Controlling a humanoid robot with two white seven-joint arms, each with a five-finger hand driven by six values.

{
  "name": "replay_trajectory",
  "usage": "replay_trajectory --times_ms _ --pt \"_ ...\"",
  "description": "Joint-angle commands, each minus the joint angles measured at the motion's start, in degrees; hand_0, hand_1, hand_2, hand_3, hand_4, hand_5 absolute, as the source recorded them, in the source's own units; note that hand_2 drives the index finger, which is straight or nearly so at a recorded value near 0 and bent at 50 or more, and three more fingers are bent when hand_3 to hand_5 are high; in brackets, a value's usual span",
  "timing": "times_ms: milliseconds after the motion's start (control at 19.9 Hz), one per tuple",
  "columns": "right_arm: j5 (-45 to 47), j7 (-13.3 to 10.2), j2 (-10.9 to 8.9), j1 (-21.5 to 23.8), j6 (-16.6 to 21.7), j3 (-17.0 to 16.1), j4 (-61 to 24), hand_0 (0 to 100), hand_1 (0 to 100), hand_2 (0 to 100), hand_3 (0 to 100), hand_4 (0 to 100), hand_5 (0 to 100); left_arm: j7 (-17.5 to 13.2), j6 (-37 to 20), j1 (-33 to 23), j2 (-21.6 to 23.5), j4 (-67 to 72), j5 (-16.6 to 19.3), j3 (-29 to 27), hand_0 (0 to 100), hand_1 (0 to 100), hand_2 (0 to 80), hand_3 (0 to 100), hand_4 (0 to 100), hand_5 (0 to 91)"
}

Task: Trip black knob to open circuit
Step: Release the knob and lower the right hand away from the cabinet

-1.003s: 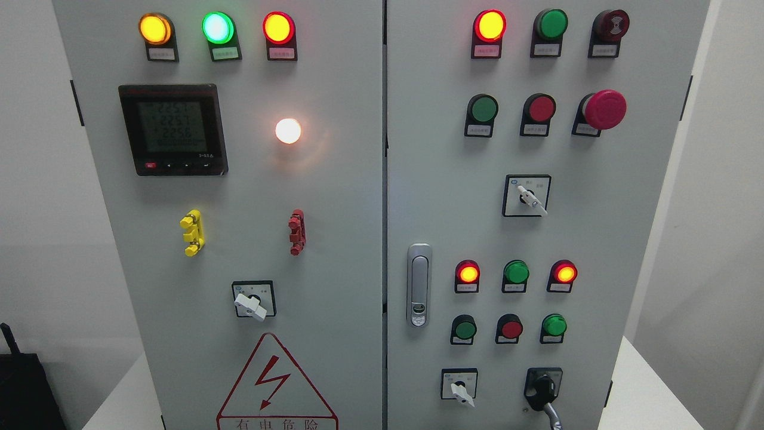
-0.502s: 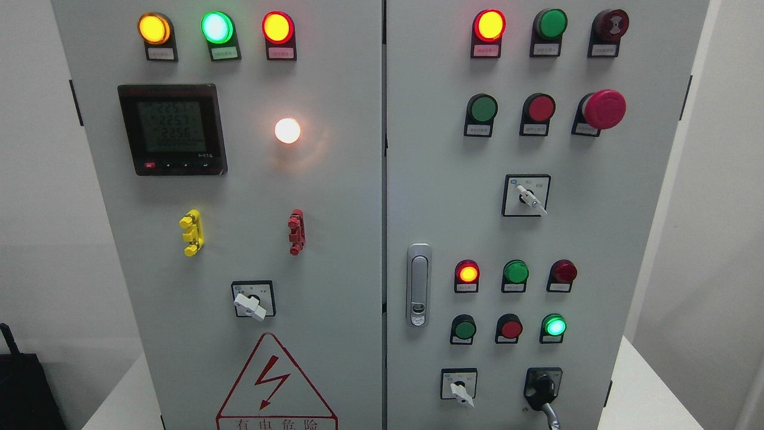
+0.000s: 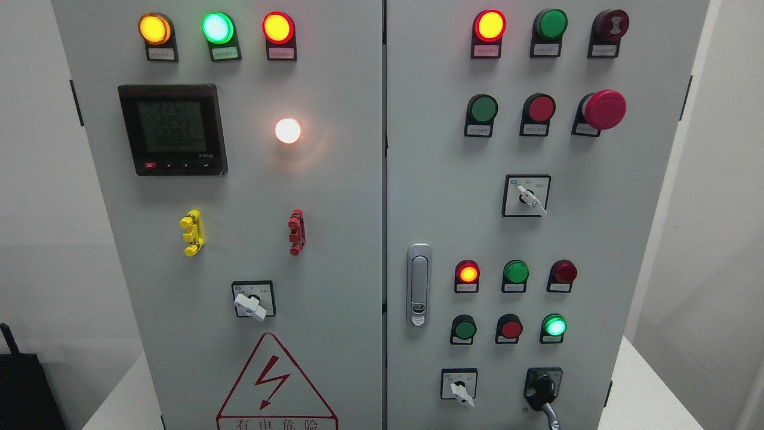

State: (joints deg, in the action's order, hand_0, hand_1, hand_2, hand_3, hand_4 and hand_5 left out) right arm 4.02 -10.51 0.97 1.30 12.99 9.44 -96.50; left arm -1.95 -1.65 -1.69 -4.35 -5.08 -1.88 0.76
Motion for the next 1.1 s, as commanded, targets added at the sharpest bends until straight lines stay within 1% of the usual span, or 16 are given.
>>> replay_trajectory --times_ms 0,301,401,652,1054 --pt "-0.33 1.64 0.09 -1.03 1.60 1.63 -3.61 100 98 0 100 100 95 0.02 0.07 0.02 -0.05 0.07 -0.14 -0.05 12 39 0.0 0 0 0.0" --pt "0.03 1.55 -0.53 -0.50 1.87 0.58 -3.52 100 98 0 100 100 95 0.02 0.07 0.02 -0.05 0.07 -0.14 -0.05 12 39 0.0 0 0 0.0" --pt "0.11 1.55 -0.53 -0.33 2.04 -0.38 -3.44 100 98 0 100 100 95 0.02 0.07 0.02 -0.05 0.07 -0.14 -0.05 12 39 0.0 0 0 0.0" --pt "0.11 1.46 -0.62 0.37 2.22 -1.44 -3.09 100 98 0 100 100 95 0.02 0.07 0.02 -0.05 0.07 -0.14 -0.05 12 39 0.0 0 0 0.0" --pt "0.20 1.46 -0.62 0.37 2.39 -1.88 -0.80 100 100 0 100 100 94 0.02 -0.02 0.02 -0.05 0.07 -0.14 -0.05 12 39 0.0 0 0 0.0"
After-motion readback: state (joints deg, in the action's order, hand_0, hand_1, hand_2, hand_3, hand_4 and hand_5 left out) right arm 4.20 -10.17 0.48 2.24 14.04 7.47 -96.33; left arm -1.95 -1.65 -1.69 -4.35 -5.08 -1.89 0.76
